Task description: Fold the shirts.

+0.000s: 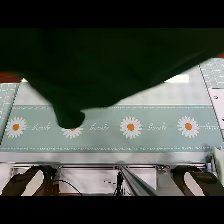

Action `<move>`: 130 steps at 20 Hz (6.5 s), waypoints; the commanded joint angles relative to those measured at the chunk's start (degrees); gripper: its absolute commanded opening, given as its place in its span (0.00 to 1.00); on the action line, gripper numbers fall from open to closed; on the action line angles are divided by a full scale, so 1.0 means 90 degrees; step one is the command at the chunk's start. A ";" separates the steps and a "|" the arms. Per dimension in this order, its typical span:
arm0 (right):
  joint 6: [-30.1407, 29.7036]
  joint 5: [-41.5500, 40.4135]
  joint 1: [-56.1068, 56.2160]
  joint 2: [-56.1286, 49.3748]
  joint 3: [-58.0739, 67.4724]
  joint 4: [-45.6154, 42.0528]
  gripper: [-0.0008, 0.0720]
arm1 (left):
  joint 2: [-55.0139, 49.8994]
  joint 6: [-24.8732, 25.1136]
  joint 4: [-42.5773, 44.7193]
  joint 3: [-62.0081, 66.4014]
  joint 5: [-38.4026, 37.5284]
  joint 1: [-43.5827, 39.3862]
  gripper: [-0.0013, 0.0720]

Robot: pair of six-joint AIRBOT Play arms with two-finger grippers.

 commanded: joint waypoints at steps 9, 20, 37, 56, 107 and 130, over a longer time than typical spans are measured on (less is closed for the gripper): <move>0.0345 0.1841 0.0010 0.0112 0.1506 -0.1353 0.06 | 0.1234 -0.1258 0.2603 0.0187 -0.2140 0.0022 0.04; 0.0542 0.4211 0.0010 0.0923 0.1508 -0.1175 0.05 | 0.1382 -0.2268 0.1712 0.1683 -0.4357 0.0022 0.04; -0.0389 0.5394 0.0015 -0.1280 0.0510 -0.1792 0.05 | 0.0746 -0.1202 0.1957 -0.2618 -0.4879 0.0019 0.04; -0.0925 0.0296 0.0015 -0.6297 -0.0036 -0.0078 0.05 | -0.4461 -0.0044 0.1586 -0.3713 0.2958 -0.1911 0.04; -0.1350 0.3446 -0.1207 -0.5875 0.0253 -0.1664 0.61 | -0.4821 -0.0350 0.2506 -0.2613 -0.2929 0.0187 0.96; -0.1916 0.1955 -0.2812 -0.2878 -0.5115 0.0335 0.56 | -0.0767 -0.0282 0.0529 -1.0156 -0.0743 0.0826 0.81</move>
